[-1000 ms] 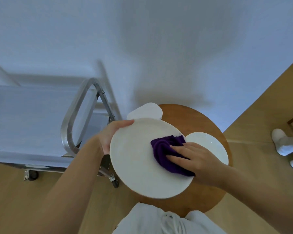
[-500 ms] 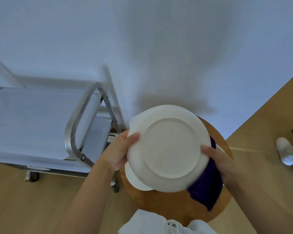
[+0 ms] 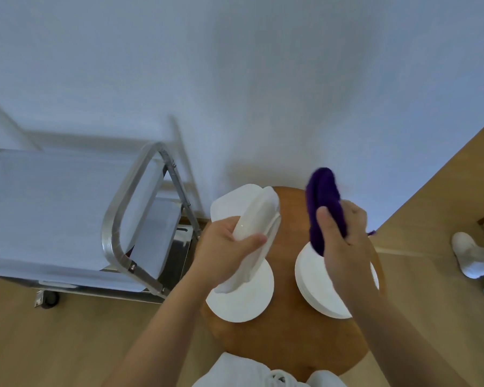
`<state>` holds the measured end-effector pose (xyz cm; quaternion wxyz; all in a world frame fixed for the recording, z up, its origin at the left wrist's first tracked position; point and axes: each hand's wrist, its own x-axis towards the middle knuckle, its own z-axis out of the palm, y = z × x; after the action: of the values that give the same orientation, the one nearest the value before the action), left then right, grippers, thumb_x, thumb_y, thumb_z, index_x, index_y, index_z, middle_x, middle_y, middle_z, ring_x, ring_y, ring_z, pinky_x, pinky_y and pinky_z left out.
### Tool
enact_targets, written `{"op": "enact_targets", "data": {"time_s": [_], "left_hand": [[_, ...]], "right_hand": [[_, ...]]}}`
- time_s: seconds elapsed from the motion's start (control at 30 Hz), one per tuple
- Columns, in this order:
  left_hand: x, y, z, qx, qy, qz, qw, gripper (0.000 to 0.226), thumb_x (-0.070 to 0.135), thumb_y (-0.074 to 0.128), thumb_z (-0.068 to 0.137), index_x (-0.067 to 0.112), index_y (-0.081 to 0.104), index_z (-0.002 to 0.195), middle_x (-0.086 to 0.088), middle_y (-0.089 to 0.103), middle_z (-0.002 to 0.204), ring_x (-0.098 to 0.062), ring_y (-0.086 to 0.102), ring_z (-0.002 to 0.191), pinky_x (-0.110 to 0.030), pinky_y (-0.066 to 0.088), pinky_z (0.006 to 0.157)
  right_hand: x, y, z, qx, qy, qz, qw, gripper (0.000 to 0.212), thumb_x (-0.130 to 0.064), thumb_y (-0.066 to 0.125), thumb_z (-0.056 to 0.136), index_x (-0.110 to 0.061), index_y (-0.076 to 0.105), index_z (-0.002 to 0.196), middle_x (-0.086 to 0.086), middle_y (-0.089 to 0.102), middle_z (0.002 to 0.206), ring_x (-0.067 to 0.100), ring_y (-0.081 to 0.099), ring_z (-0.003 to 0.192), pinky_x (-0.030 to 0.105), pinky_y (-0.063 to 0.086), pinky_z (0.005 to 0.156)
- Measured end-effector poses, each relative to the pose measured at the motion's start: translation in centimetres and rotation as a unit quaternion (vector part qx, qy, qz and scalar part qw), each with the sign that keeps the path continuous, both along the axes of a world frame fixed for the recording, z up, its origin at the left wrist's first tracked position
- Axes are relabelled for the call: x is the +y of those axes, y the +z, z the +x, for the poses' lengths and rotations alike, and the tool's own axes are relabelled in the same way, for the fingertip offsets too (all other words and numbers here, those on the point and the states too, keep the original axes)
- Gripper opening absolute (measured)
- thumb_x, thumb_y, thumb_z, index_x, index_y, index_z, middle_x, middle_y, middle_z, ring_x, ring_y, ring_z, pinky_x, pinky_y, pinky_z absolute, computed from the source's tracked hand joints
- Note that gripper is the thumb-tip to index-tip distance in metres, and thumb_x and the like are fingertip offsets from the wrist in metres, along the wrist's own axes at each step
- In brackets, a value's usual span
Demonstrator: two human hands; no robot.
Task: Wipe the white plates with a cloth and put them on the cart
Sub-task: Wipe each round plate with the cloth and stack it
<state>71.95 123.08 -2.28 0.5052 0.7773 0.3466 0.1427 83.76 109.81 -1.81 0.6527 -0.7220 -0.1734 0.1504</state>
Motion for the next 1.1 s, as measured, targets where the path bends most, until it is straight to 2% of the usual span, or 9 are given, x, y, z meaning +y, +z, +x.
{"op": "enact_targets", "data": {"time_s": [0.13, 0.27, 0.43, 0.6, 0.7, 0.83, 0.93, 1.03, 1.1], "left_hand": [[-1.0, 0.3, 0.0, -0.007, -0.070, -0.031, 0.997, 0.010, 0.025, 0.070, 0.085, 0.016, 0.070, 0.087, 0.000, 0.073, 0.078, -0.012, 0.067, 0.070, -0.034, 0.055, 0.067], [-1.1, 0.8, -1.4, -0.030, -0.136, -0.068, 0.988, 0.010, 0.027, 0.071, 0.083, 0.028, 0.070, 0.093, 0.012, 0.072, 0.088, -0.004, 0.067, 0.080, -0.020, 0.055, 0.068], [-1.2, 1.8, -2.8, -0.068, -0.123, -0.110, 0.984, 0.040, 0.052, 0.070, 0.061, 0.036, 0.069, 0.097, 0.008, 0.070, 0.099, -0.015, 0.067, 0.094, -0.029, 0.058, 0.072], [-0.4, 3.0, -2.5, -0.181, -0.056, -0.226, 0.955, 0.029, 0.035, 0.078, 0.059, 0.022, 0.076, 0.085, -0.007, 0.075, 0.090, -0.028, 0.072, 0.082, -0.035, 0.056, 0.063], [-0.8, 2.9, -1.5, -0.212, -0.011, -0.263, 0.941, 0.027, 0.031, 0.079, 0.055, 0.020, 0.076, 0.080, -0.007, 0.075, 0.085, -0.026, 0.072, 0.076, -0.033, 0.056, 0.060], [-2.3, 2.5, 0.6, -0.248, 0.085, -0.294, 0.919, 0.018, 0.021, 0.082, 0.058, 0.024, 0.077, 0.075, -0.004, 0.075, 0.082, -0.022, 0.071, 0.075, -0.039, 0.059, 0.065], [-3.5, 2.6, 2.5, -0.246, 0.121, -0.252, 0.928, 0.014, 0.016, 0.076, 0.074, 0.028, 0.075, 0.068, 0.006, 0.073, 0.075, -0.015, 0.069, 0.073, -0.038, 0.058, 0.067], [-5.3, 2.9, 3.8, -0.176, 0.078, -0.126, 0.973, 0.022, 0.019, 0.071, 0.082, 0.032, 0.062, 0.067, 0.022, 0.065, 0.066, 0.003, 0.063, 0.066, -0.018, 0.054, 0.055], [-7.0, 2.4, 4.4, -0.123, 0.058, -0.050, 0.989, 0.023, 0.026, 0.070, 0.083, 0.031, 0.055, 0.066, 0.019, 0.063, 0.064, 0.004, 0.061, 0.065, -0.008, 0.048, 0.051]], "right_hand": [[2.3, 0.1, -2.4, -0.078, 0.163, -0.030, 0.983, 0.026, -0.043, 0.057, 0.081, -0.055, 0.054, 0.104, -0.015, 0.032, 0.141, 0.006, 0.035, 0.129, 0.037, 0.035, 0.108], [3.2, -0.4, -1.4, -0.102, 0.146, -0.050, 0.983, 0.023, -0.043, 0.051, 0.081, -0.061, 0.052, 0.096, -0.012, 0.040, 0.138, 0.010, 0.039, 0.125, 0.040, 0.033, 0.107], [1.9, -1.7, 2.1, 0.109, 0.084, -0.001, 0.990, 0.026, -0.048, 0.052, 0.087, -0.037, 0.060, 0.108, -0.005, 0.065, 0.108, 0.014, 0.061, 0.100, 0.030, 0.048, 0.080], [0.4, -3.6, 2.4, 0.244, 0.045, 0.003, 0.969, 0.043, -0.055, 0.047, 0.087, -0.031, 0.057, 0.121, -0.002, 0.067, 0.110, 0.020, 0.061, 0.103, 0.041, 0.048, 0.088], [0.1, -4.0, 2.3, 0.296, -0.001, 0.019, 0.955, 0.041, -0.057, 0.051, 0.083, -0.031, 0.061, 0.114, -0.002, 0.071, 0.101, 0.021, 0.064, 0.096, 0.036, 0.048, 0.072], [-0.5, -4.5, 1.7, 0.355, -0.031, 0.047, 0.933, 0.044, -0.058, 0.056, 0.080, -0.031, 0.062, 0.115, -0.002, 0.071, 0.102, 0.024, 0.064, 0.099, 0.040, 0.049, 0.076], [-0.1, -5.3, 0.5, 0.427, -0.047, 0.059, 0.901, 0.046, -0.061, 0.054, 0.082, -0.030, 0.061, 0.115, 0.001, 0.071, 0.103, 0.027, 0.064, 0.098, 0.043, 0.051, 0.082], [0.7, -5.1, -0.4, 0.491, -0.053, 0.115, 0.862, 0.040, -0.057, 0.049, 0.087, -0.025, 0.064, 0.106, 0.004, 0.074, 0.087, 0.029, 0.070, 0.082, 0.038, 0.056, 0.064], [1.2, -4.6, -0.7, 0.508, -0.043, 0.154, 0.847, 0.038, -0.050, 0.048, 0.092, -0.017, 0.067, 0.095, 0.008, 0.073, 0.077, 0.028, 0.071, 0.068, 0.037, 0.056, 0.053]]}}
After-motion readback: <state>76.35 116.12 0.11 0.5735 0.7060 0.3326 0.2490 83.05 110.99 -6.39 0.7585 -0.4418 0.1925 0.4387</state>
